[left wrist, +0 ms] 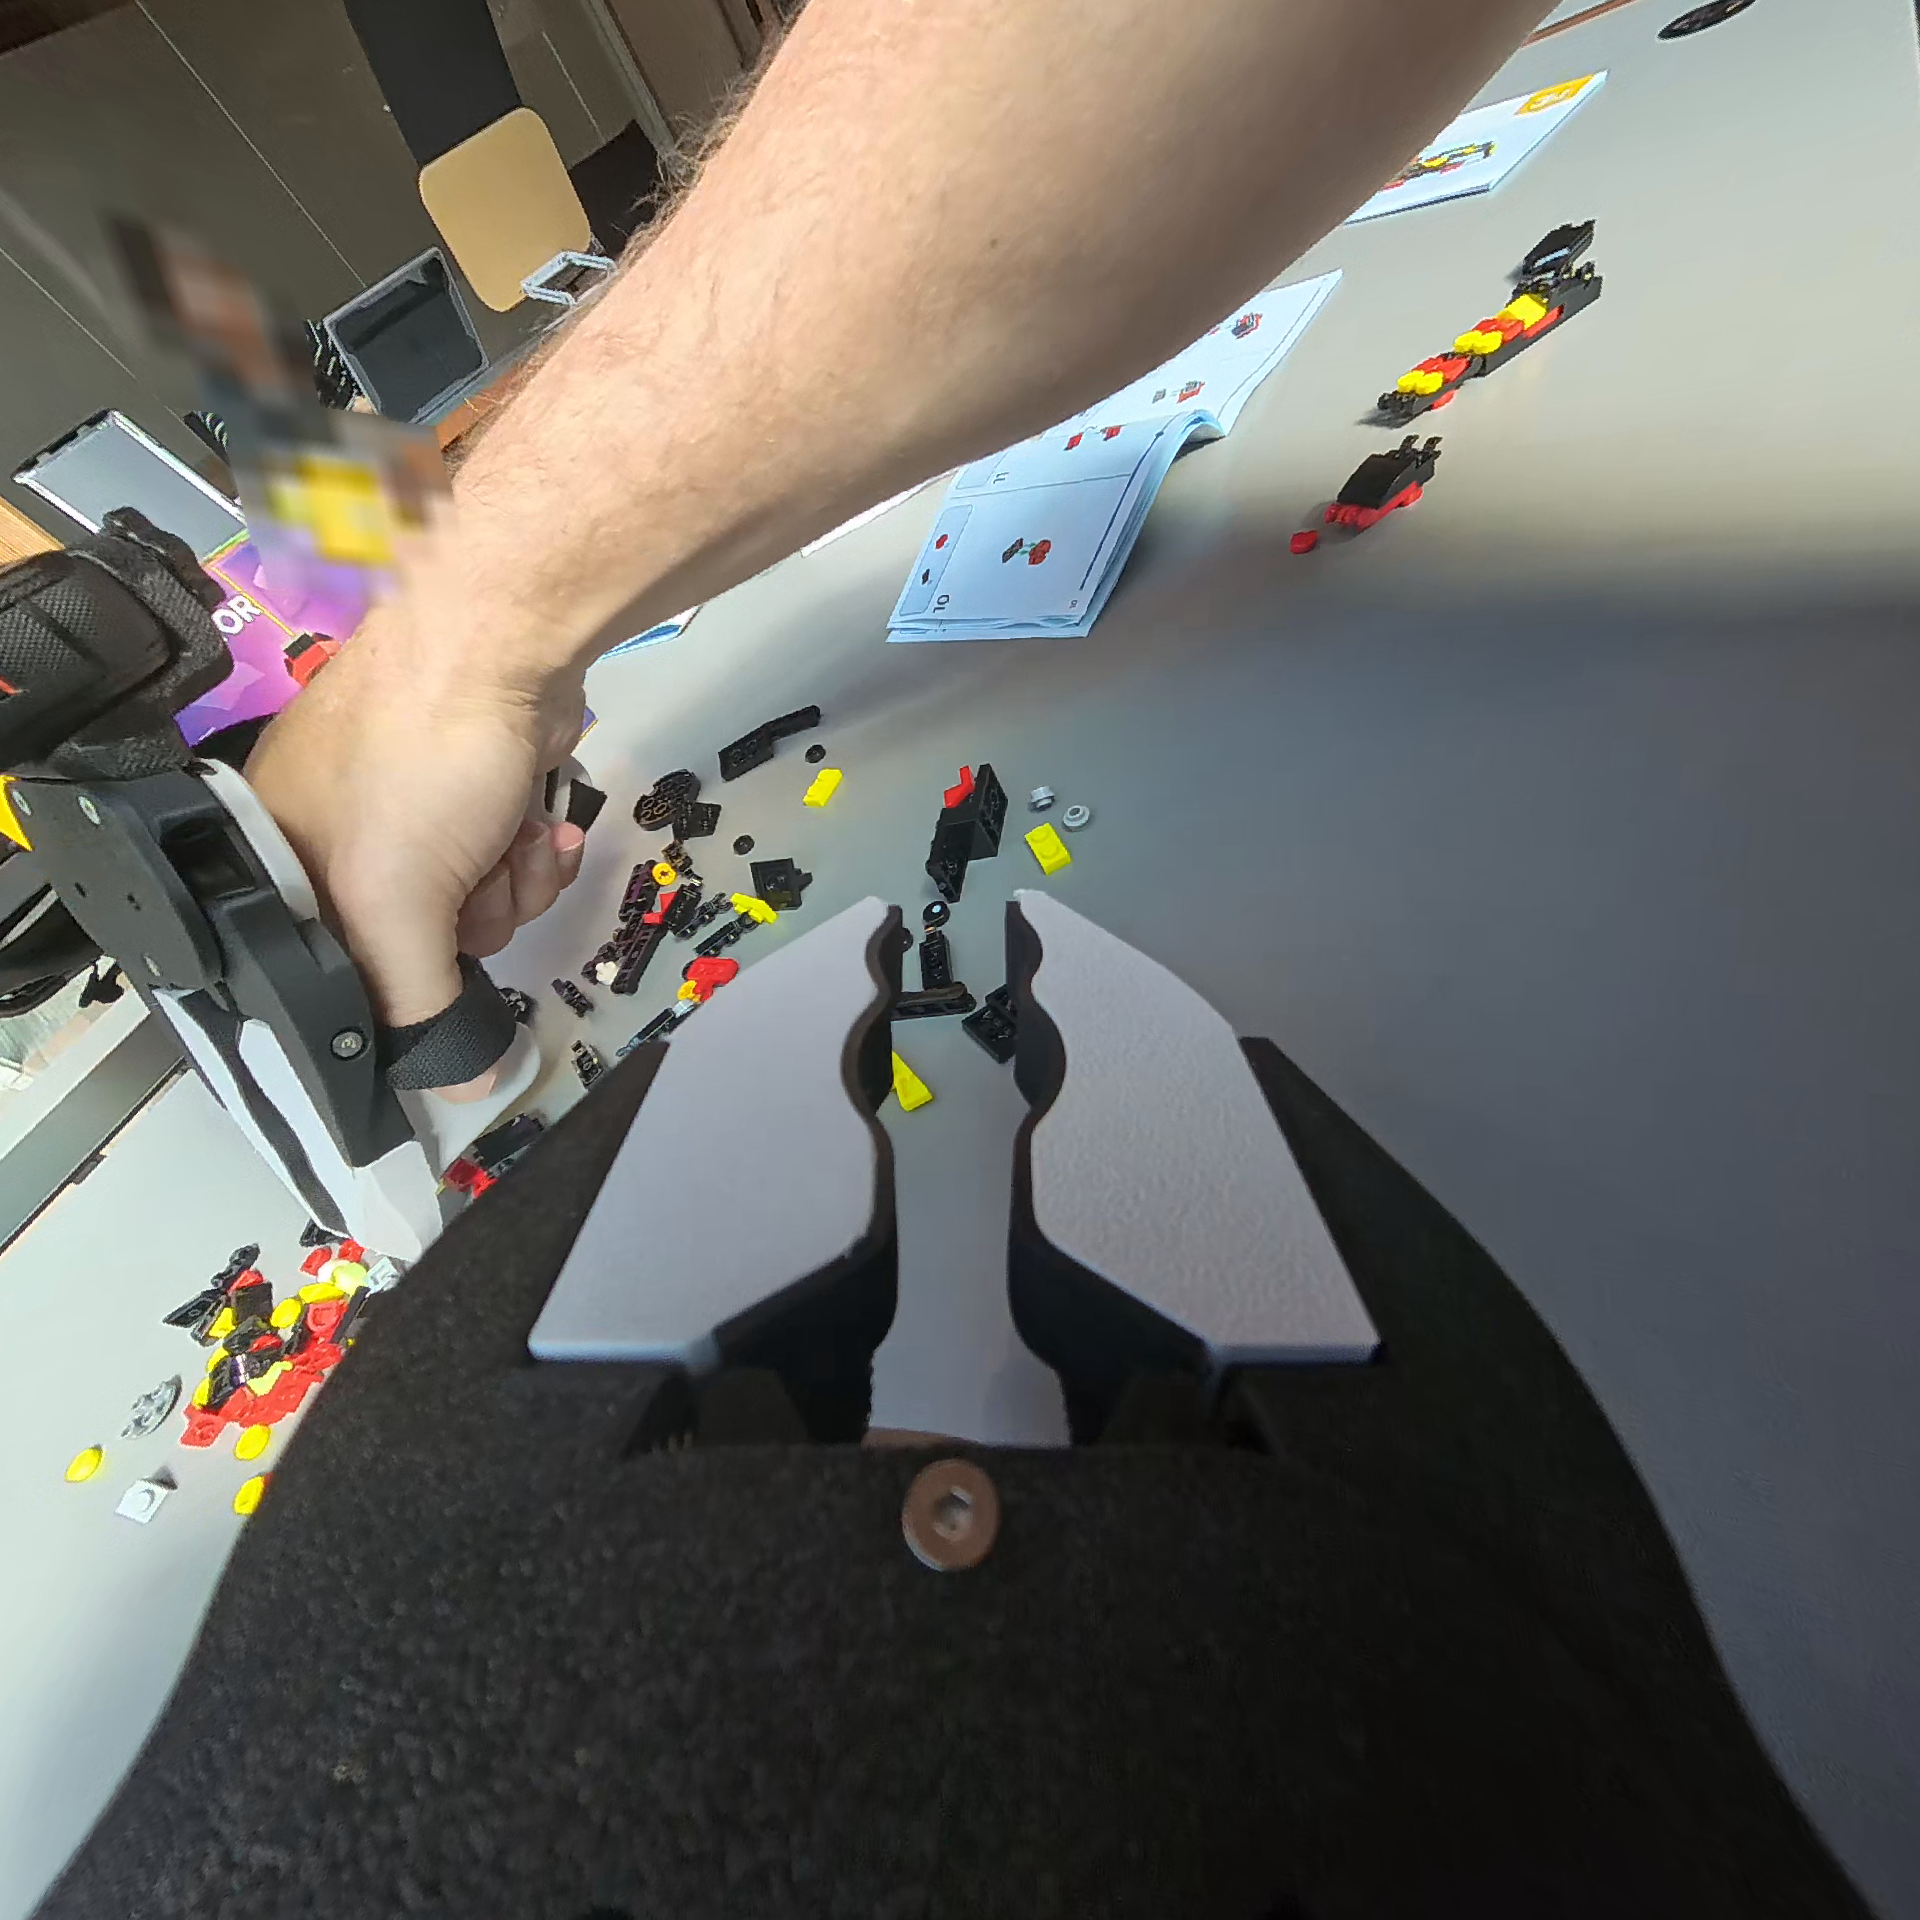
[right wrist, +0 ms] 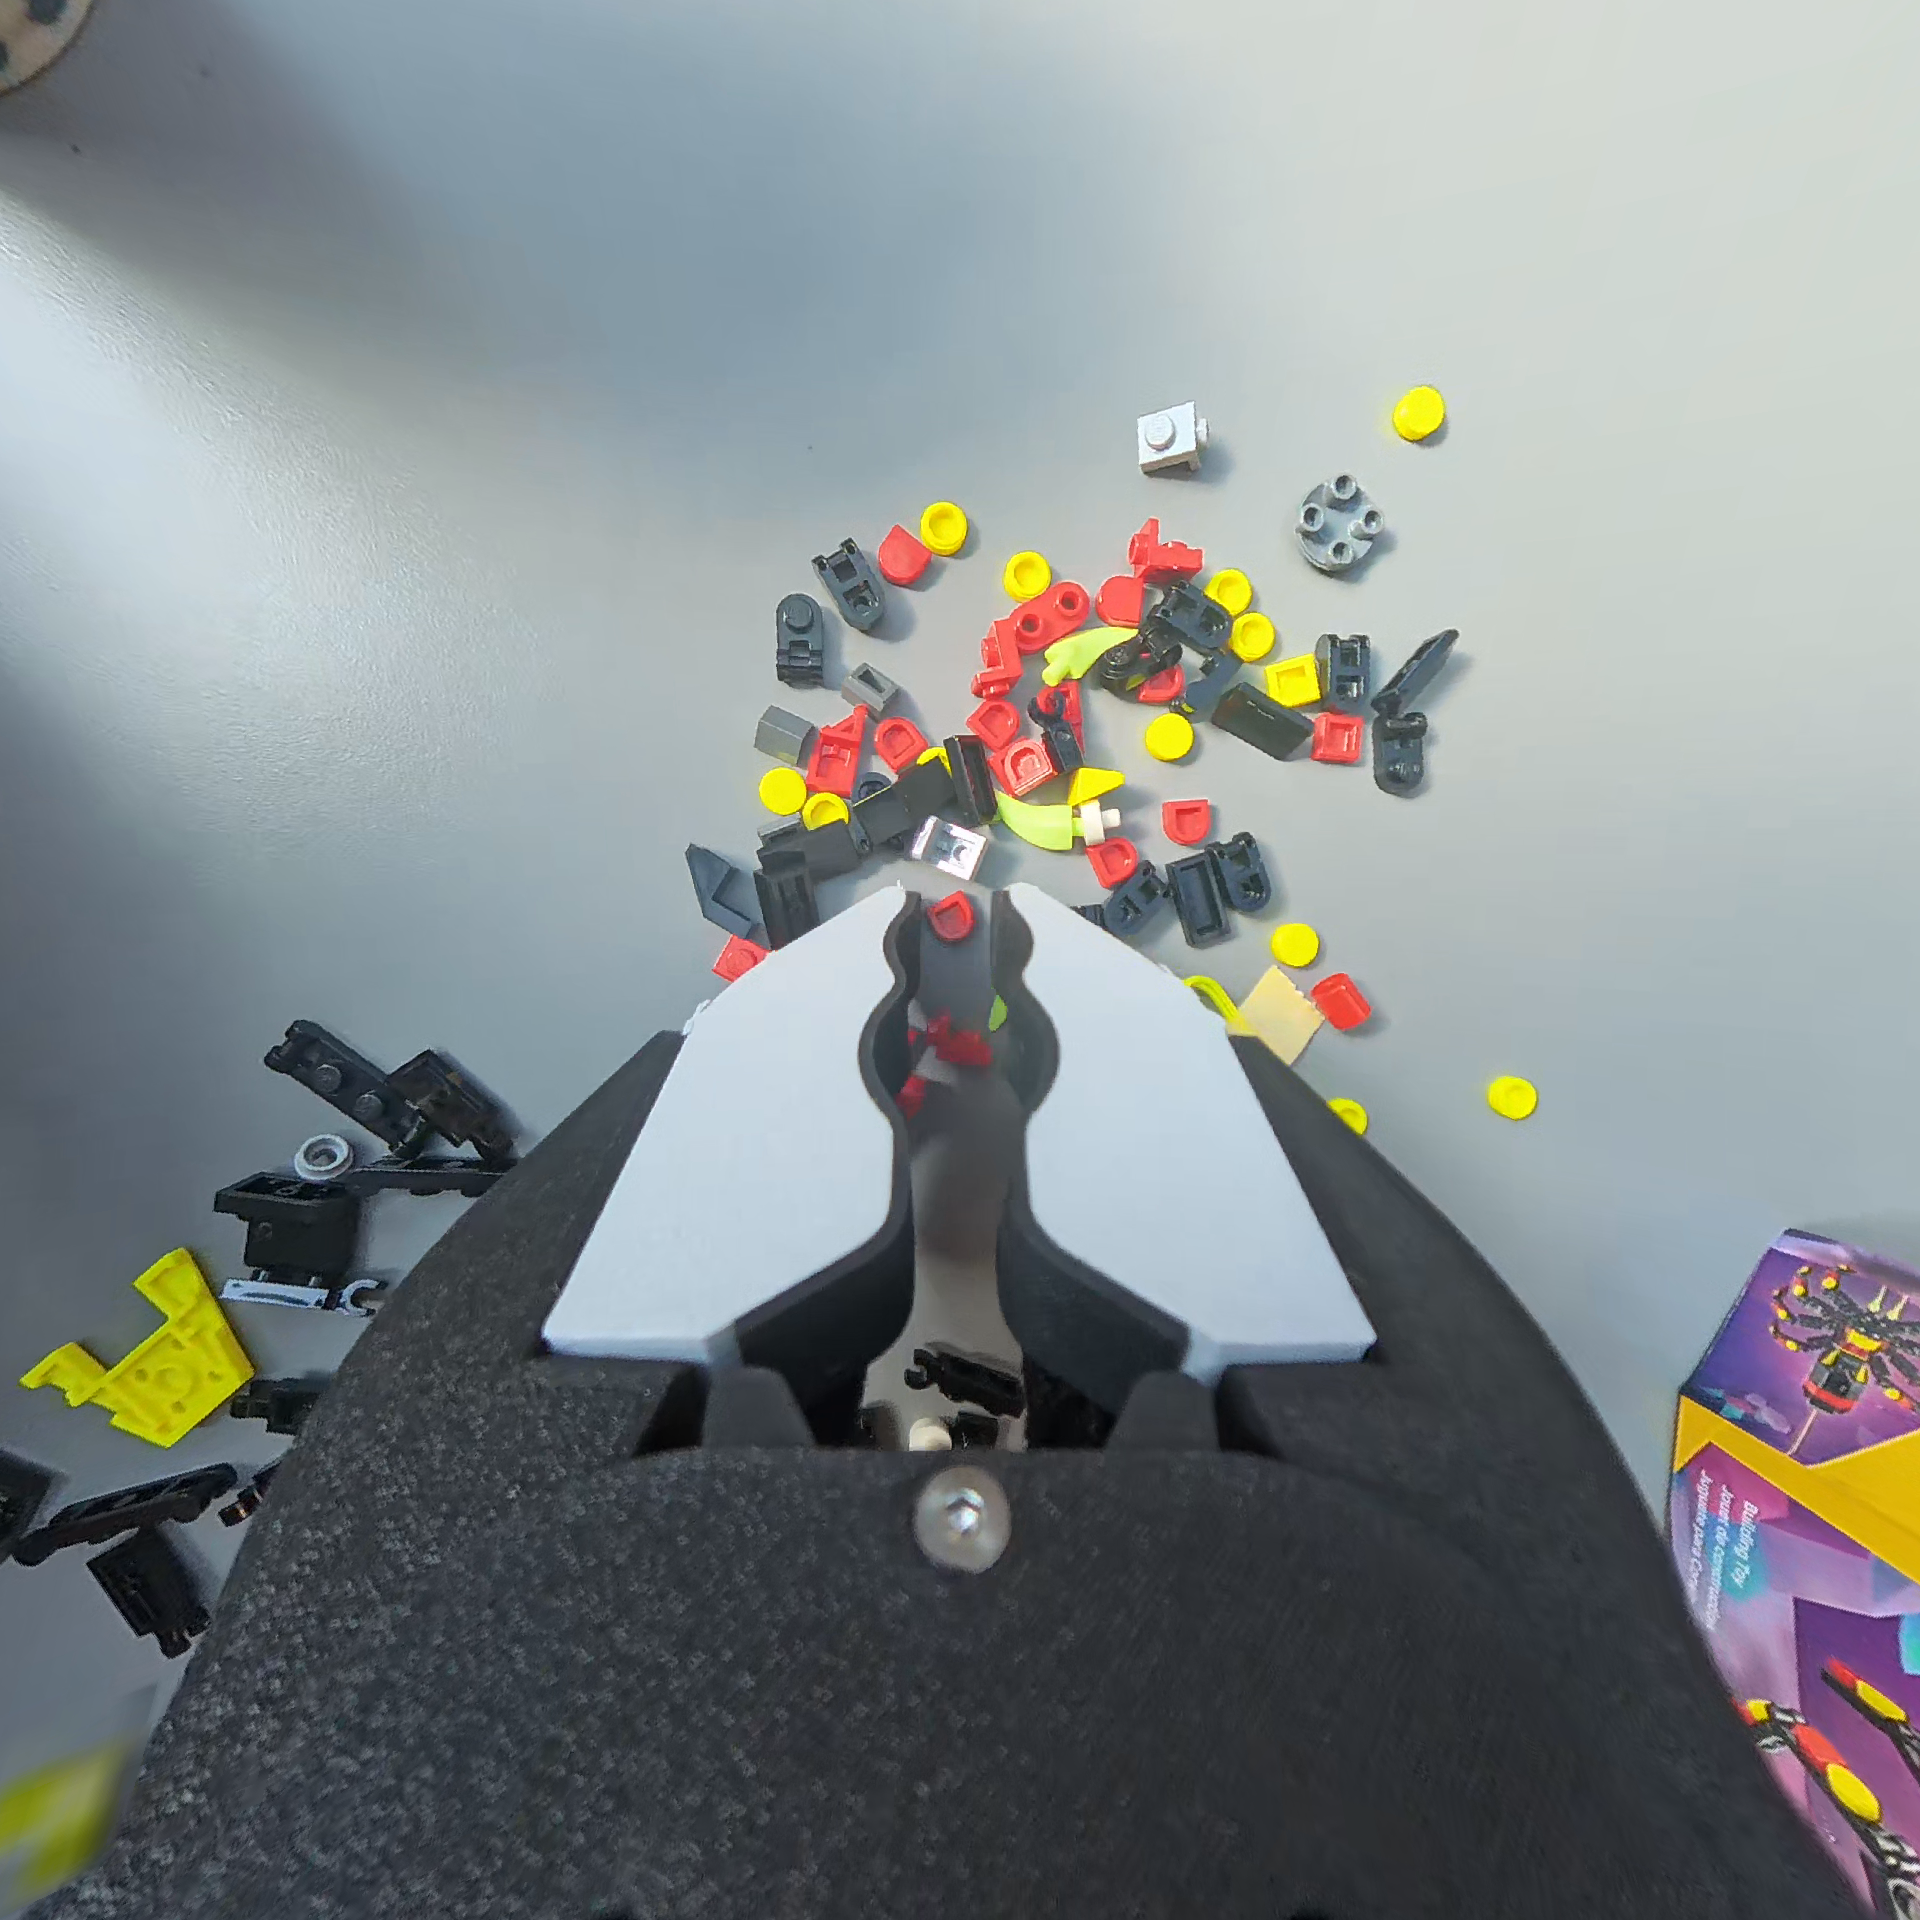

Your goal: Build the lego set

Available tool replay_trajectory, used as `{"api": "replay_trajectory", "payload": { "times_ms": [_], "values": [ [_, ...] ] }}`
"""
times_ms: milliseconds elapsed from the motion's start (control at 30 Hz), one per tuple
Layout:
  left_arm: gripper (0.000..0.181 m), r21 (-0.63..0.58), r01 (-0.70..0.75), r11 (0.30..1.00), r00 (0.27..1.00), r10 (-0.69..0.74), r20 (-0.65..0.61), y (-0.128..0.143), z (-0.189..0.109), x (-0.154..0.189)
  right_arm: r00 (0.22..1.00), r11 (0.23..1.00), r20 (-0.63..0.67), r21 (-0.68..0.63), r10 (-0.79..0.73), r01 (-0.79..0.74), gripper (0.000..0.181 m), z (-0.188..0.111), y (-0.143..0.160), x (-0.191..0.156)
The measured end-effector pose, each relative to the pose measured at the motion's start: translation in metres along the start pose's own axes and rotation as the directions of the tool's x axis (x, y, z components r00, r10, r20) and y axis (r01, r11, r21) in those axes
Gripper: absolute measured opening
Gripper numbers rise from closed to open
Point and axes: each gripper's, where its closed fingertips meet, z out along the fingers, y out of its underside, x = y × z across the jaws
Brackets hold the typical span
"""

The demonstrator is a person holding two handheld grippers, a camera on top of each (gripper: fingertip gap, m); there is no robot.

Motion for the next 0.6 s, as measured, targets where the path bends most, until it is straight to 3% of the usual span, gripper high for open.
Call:
{"api": "replay_trajectory", "payload": {
  "times_ms": [200, 300, 367, 467, 600],
  "values": [
    [0.018, 0.000, 0.000, 1.000, 1.000, 0.000, 0.003, 0.000, 0.000, 0.000, 0.999, 0.999, 0.028, 0.015, 0.035, -0.036, 0.007, -0.005, -0.002, 0.000],
    [0.018, -0.010, 0.007, 1.000, 1.000, -0.007, 0.009, 0.002, 0.000, -0.002, 0.994, 0.993, -0.039, 0.064, 0.099, -0.096, 0.007, -0.037, -0.003, -0.005],
    [0.018, 0.001, 0.012, 1.000, 1.000, -0.012, 0.009, -0.001, 0.000, -0.003, 0.978, 0.975, -0.073, 0.129, 0.193, -0.183, 0.007, -0.071, 0.005, -0.028],
    [0.018, -0.004, -0.011, 1.000, 1.000, 0.011, -0.012, -0.002, 0.000, 0.001, 0.911, 0.922, -0.185, 0.194, 0.370, -0.335, 0.007, -0.126, 0.046, -0.078],
    [0.018, -0.010, -0.100, 0.995, 0.993, 0.099, -0.068, -0.011, 0.010, 0.019, 0.731, 0.738, -0.212, 0.411, 0.649, -0.536, 0.007, -0.184, 0.113, -0.154]
  ]
}}
